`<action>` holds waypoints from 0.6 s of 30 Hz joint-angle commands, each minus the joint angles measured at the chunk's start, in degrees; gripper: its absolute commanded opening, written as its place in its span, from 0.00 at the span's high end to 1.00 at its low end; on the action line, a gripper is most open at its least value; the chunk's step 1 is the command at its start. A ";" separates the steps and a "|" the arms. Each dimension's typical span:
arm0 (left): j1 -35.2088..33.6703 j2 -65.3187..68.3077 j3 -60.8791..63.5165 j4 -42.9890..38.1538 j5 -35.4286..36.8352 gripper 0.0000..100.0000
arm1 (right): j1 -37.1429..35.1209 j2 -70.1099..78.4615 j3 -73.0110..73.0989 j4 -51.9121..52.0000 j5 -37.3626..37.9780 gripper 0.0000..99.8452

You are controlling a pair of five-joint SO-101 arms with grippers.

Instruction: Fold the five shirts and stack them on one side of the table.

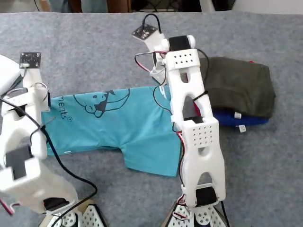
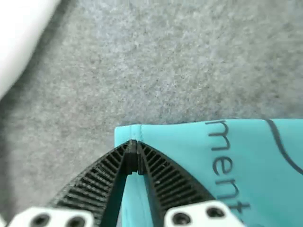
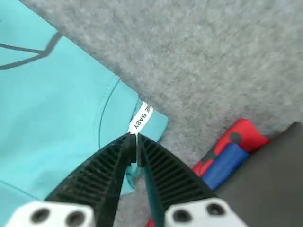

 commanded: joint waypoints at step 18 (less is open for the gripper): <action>-5.32 -26.73 31.08 13.71 -0.44 0.97 | -1.05 -0.40 4.00 1.32 0.26 0.99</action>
